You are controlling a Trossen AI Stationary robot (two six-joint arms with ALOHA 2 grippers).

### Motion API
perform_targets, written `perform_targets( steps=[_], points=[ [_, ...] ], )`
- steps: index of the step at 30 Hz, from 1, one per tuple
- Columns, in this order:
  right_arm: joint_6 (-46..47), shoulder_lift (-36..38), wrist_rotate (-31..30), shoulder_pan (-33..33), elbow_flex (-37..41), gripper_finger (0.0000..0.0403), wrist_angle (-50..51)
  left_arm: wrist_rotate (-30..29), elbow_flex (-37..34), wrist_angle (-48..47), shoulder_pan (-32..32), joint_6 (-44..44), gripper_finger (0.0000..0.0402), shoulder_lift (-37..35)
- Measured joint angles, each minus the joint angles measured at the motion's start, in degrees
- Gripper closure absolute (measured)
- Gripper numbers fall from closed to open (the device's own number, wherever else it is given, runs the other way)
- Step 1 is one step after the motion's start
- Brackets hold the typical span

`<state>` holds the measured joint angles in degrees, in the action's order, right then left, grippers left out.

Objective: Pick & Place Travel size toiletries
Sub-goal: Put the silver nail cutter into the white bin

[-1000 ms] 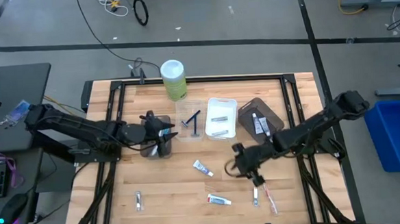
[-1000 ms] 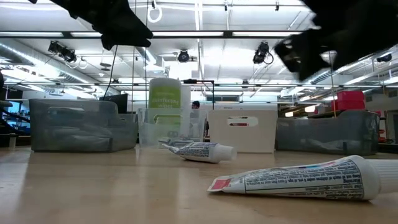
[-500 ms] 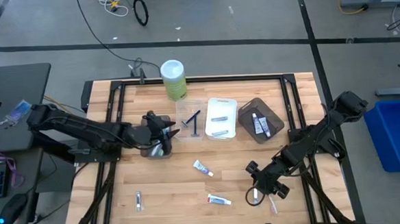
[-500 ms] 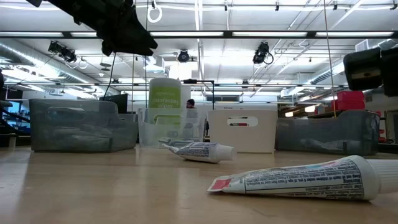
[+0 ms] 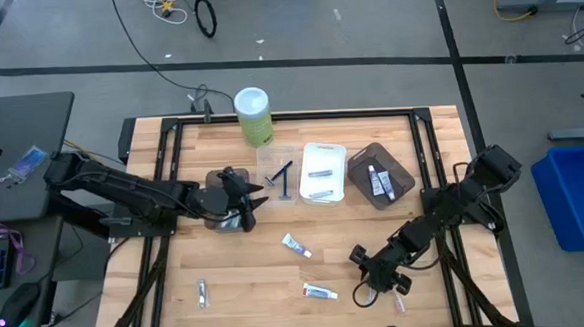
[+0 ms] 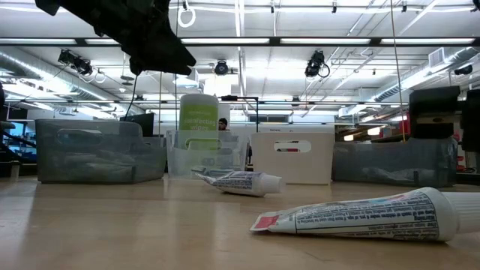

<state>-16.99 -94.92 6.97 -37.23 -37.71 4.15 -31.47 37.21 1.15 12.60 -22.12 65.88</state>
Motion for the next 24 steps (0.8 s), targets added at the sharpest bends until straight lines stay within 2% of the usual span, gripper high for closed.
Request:
perform_targets(
  steps=[5, 14, 17, 21, 24],
  points=[
    [-0.9, -0.9, 0.0, 0.5, 0.2, 0.0239, -4.2, 0.6, 0.0, 0.2, -0.1, 0.7, 0.0232, 0.0],
    [0.0, -1.0, -0.7, 1.8, 0.2, 0.0346, -7.1, 0.9, 0.0, -0.1, -0.1, 1.5, 0.0232, 0.0],
    [0.0, -0.6, -1.1, 2.9, 0.3, 0.0360, -7.7, 0.9, 0.0, -0.1, -0.1, 1.5, 0.0232, 0.0],
    [-0.1, 1.6, -9.5, 5.2, -0.5, 0.0358, -4.3, 0.9, 0.0, -0.1, -0.1, 1.9, 0.0232, 0.0],
    [-1.9, 5.3, -18.6, 7.6, -2.1, 0.0357, -0.9, 0.9, 0.0, 0.0, -0.1, 3.6, 0.0232, 0.0]
  ],
)
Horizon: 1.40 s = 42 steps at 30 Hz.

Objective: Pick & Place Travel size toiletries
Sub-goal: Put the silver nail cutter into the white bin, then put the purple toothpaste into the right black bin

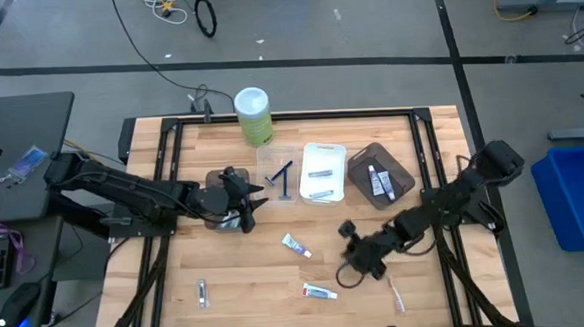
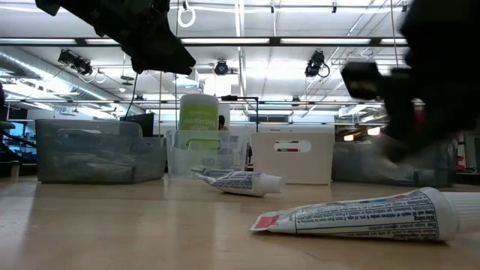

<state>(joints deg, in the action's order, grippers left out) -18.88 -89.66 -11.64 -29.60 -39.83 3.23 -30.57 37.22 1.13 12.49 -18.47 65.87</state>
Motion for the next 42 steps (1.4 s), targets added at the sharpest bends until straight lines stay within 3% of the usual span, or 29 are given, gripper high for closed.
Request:
perform_targets(
  steps=[6, 12, 19, 24, 29, 36, 42],
  points=[
    [-5.4, 9.0, -17.0, 7.7, -3.6, 0.0357, 5.3, -0.2, 0.0, 0.0, 0.0, 0.6, 0.0232, 0.0],
    [-2.8, 13.7, -23.3, 19.4, -4.5, 0.0357, -2.5, -0.4, 0.0, 0.1, 0.0, 0.6, 0.0232, 0.0],
    [8.4, 9.5, -5.9, 33.6, -3.7, 0.0347, -2.5, -0.3, 0.0, -0.1, 0.0, 0.3, 0.0232, 0.0],
    [6.1, 3.2, -4.7, 37.2, -3.5, 0.0315, -4.6, -0.4, 0.0, -0.2, 0.0, 0.5, 0.0232, 0.0],
    [6.2, -0.6, -4.4, 37.8, -3.6, 0.0268, -6.3, -0.2, 0.0, -0.2, 0.0, 0.3, 0.0232, 0.0],
    [12.3, 1.6, -4.7, 35.6, -4.6, 0.0205, -6.5, -0.3, 0.0, -0.3, 0.0, 0.3, 0.0232, 0.0],
    [23.8, 2.4, 8.3, 30.9, -5.0, 0.0175, -13.0, -0.3, 0.0, -0.3, 0.0, 0.3, 0.0232, 0.0]
  ],
)
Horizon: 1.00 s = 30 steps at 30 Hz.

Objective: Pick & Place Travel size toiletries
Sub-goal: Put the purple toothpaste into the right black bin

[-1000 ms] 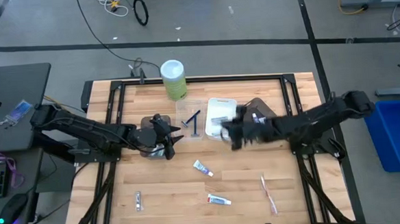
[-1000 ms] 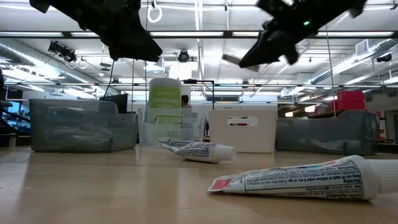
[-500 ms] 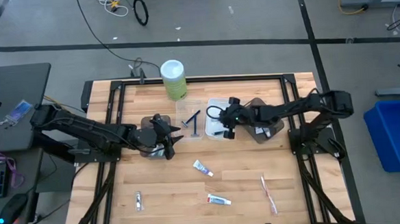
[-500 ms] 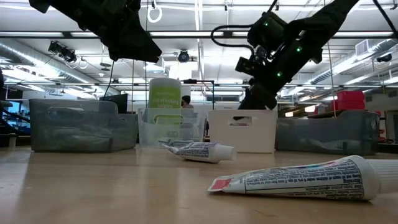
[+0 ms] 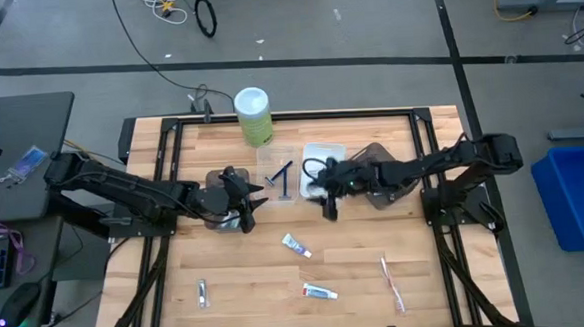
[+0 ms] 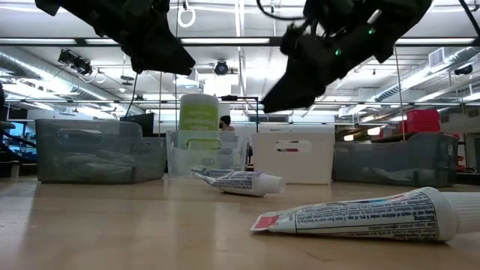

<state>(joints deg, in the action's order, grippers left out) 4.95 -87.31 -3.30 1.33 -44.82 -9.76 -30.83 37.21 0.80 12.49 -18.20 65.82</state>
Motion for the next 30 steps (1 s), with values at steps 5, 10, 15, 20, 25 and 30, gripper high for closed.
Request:
perform_targets(
  steps=[5, 10, 15, 20, 25, 30],
  points=[
    [4.3, -0.1, 0.5, -6.0, 0.0, 0.0174, -3.3, 0.0, 0.0, 0.0, 0.0, 0.0, 0.0232, 0.0],
    [6.8, -3.5, -7.1, -13.6, 0.0, 0.0185, -8.5, 0.0, 0.0, 0.2, 0.0, -1.7, 0.0232, 0.0],
    [6.8, -12.6, -12.9, -19.9, -0.2, 0.0184, -19.5, -0.2, 0.0, 0.3, 0.0, -3.7, 0.0232, 0.0],
    [7.1, -22.5, -21.5, -23.2, -4.4, 0.0169, -20.5, -0.6, 0.0, 0.3, 0.0, -5.2, 0.0232, 0.0],
    [13.6, -29.3, -24.1, -23.7, -9.0, 0.0165, -15.6, 0.0, 0.0, 0.3, 0.0, -5.2, 0.0232, 0.0],
    [19.1, -32.0, -26.8, -23.9, -11.1, 0.0181, -10.5, 0.5, 0.0, 0.3, 0.0, -5.2, 0.0232, 0.0]
  ],
)
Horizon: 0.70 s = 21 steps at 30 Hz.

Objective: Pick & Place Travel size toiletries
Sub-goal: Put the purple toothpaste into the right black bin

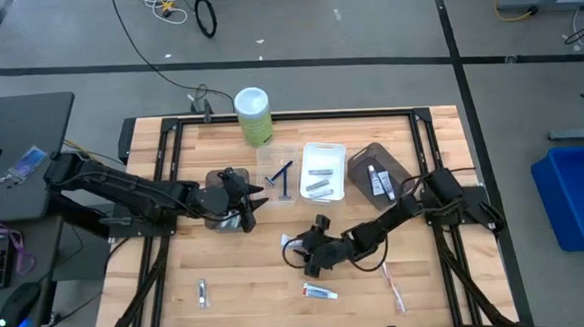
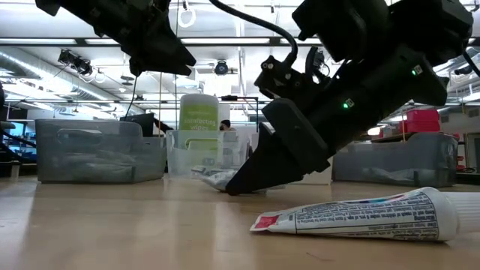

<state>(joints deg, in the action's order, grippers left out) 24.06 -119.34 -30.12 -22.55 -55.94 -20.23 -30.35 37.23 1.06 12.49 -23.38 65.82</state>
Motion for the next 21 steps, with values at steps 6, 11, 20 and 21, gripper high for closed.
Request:
perform_targets(
  steps=[6, 11, 20, 21],
  points=[
    [-3.0, -0.2, 1.0, -0.2, -0.1, 0.0239, 1.0, 0.0, 0.0, 0.0, 0.0, 0.1, 0.0232, 0.0],
    [-5.7, -0.3, 2.7, 0.2, -0.1, 0.0298, 1.3, 0.0, 0.0, -0.1, 0.0, 0.2, 0.0232, 0.0],
    [-14.8, 12.7, 3.7, 2.0, 0.5, 0.0320, 17.9, 0.0, 0.0, -0.1, 0.0, 0.2, 0.0232, 0.0],
    [-14.7, 15.7, 2.1, 2.4, 0.4, 0.0320, 22.5, 0.0, 0.0, -0.1, 0.0, 0.2, 0.0232, 0.0]
  ],
)
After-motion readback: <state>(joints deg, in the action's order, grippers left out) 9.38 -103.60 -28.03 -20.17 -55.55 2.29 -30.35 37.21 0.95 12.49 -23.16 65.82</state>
